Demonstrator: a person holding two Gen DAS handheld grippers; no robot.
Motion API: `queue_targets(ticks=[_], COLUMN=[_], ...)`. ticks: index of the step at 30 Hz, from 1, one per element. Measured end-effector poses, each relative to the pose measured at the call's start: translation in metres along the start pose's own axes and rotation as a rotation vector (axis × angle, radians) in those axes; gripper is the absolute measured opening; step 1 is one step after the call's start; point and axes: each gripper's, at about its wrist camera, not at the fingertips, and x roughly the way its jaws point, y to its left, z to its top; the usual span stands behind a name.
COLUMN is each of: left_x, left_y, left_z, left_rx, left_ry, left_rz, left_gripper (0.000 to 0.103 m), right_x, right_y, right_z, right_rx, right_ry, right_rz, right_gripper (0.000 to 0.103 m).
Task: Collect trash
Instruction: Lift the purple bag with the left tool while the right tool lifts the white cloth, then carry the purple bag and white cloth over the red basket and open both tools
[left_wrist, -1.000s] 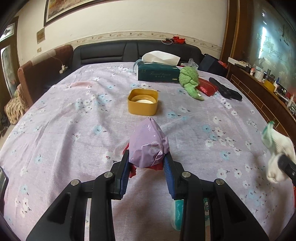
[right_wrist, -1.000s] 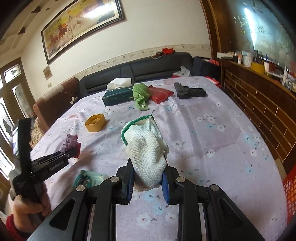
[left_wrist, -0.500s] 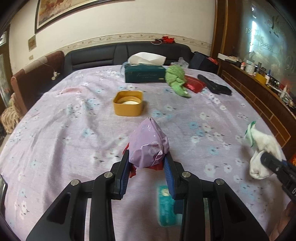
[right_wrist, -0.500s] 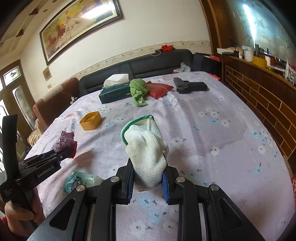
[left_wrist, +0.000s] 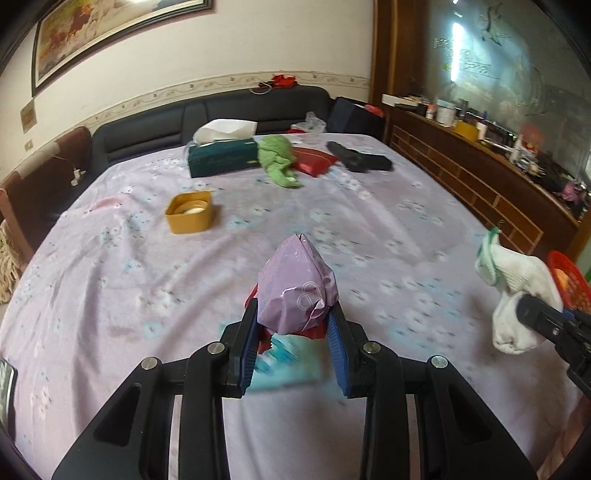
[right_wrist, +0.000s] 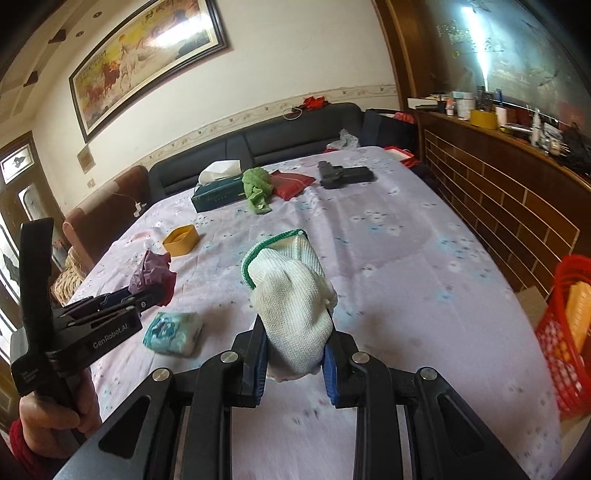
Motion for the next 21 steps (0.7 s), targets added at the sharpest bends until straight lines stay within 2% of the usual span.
queue_targets(ticks=[9,21], left_x=[-0.032,-0.040], left_y=[-0.050,-0.111], left_z=[-0.021,-0.022], left_rx=[0.054,0.146], left_ry=[-0.018,-0.012], left_rz=[-0.034,-0.090], left_gripper=[0.033,0.033], right_x=[-0.043,-0.088], right_y=[-0.020,-0.059], right_z=[-0.013,-0.019], right_rx=[0.038,0.100], right_ry=[-0.037,-0.099], right_rz=[0.000,-0.016], right_gripper=[0.027,0.027])
